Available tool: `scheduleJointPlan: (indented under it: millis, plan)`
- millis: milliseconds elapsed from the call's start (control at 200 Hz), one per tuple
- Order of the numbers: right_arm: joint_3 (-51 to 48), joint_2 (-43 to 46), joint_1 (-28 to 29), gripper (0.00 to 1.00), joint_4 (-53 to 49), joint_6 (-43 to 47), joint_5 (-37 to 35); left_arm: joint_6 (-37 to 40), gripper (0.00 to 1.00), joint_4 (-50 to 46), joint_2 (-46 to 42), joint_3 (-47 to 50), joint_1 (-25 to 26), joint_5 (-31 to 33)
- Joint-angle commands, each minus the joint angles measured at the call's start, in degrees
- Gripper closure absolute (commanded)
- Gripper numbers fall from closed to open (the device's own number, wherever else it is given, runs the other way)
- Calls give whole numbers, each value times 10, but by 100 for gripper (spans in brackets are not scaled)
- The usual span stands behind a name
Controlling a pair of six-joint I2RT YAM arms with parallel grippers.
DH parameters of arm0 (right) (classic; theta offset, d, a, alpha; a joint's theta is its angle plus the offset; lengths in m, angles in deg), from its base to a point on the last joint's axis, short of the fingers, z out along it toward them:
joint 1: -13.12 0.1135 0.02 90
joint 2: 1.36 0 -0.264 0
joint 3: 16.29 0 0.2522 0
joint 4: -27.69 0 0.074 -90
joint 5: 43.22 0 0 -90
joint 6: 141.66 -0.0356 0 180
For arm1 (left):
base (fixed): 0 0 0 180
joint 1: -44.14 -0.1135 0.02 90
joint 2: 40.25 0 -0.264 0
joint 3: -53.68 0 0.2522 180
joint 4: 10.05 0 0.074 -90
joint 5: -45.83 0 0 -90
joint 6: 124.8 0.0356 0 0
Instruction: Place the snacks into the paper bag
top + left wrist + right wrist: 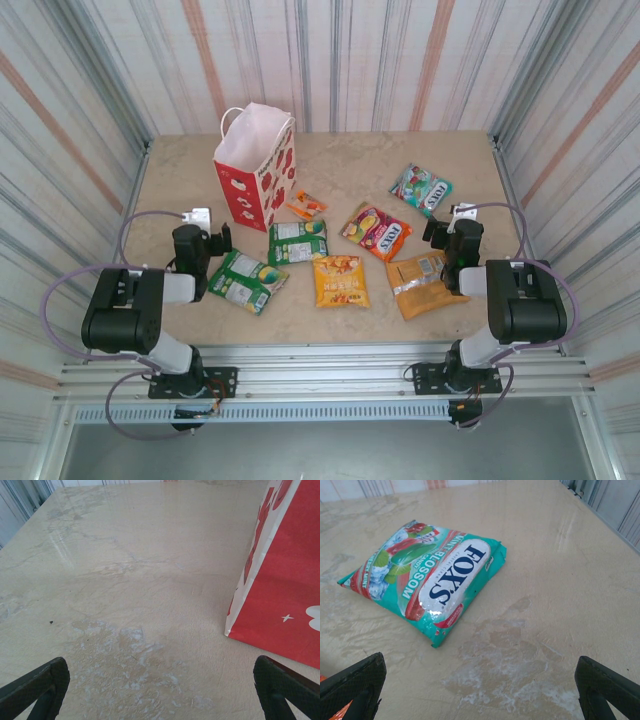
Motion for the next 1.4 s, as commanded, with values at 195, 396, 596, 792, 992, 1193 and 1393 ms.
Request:
scheduleJointPlan:
  millis: [195,396,596,792,992,1193,1393]
  plan:
    - [-4,2,1,1,9,-8,-9,2,1,5,-8,-5,-2,6]
    - [0,-1,0,1,4,-9,-8,2,1,3,-6,-7,-2,7]
    - [4,0,-11,1,-5,-14,11,-1,1,-6,-3,-14,-7,-1]
    - [2,0,-11,1,-2,-15,13,-3,1,-11,-1,-16,-11,-8]
    - [10,6,-14,1,-18,1,65,0,7,10,-15,-2,-2,5]
    - [172,68,-12,1,-355,-11,115,32,9,-183,-169,-47,95,102]
    - [346,86,-10,1,-641,-100,253,-89,14,-375,-308,-87,112,58]
